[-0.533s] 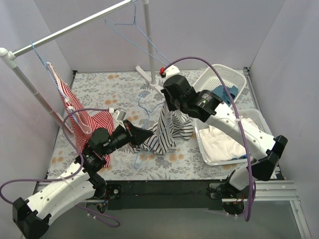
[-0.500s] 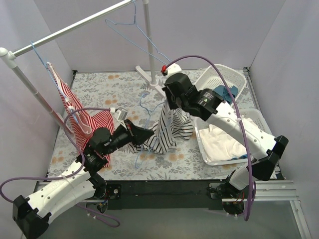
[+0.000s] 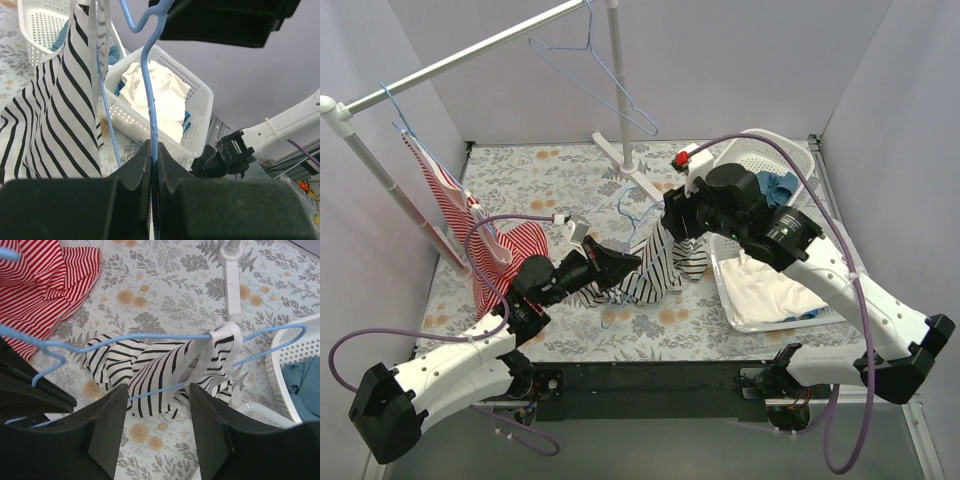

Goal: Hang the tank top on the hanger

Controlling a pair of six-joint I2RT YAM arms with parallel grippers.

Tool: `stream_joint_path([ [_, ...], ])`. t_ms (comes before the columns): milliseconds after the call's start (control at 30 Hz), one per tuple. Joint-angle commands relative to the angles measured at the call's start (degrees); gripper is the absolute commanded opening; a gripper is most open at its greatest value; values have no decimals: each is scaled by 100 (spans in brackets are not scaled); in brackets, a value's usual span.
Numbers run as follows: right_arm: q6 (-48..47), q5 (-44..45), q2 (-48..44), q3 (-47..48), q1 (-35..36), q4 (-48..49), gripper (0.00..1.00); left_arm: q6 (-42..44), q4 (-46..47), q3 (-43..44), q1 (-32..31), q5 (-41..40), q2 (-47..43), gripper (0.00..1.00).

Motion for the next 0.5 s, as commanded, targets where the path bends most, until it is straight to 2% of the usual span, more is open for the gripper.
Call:
stream_joint_path([
  [0,-364,-494,-876,-748,1,1193,61,109,657,-7,-53,-32,152,0],
  [100,-495,-1221,-1361,-1319,1,1999,63,48,728,37,-88,-32,302,0],
  [200,-636,-1496,-1608,-1777,1,2843,65,39,737,98,-123,-24,364,0],
  [467,-883,-1901,-914,-1628,27,3444,61,4,465,371,-298,-120,566,0],
])
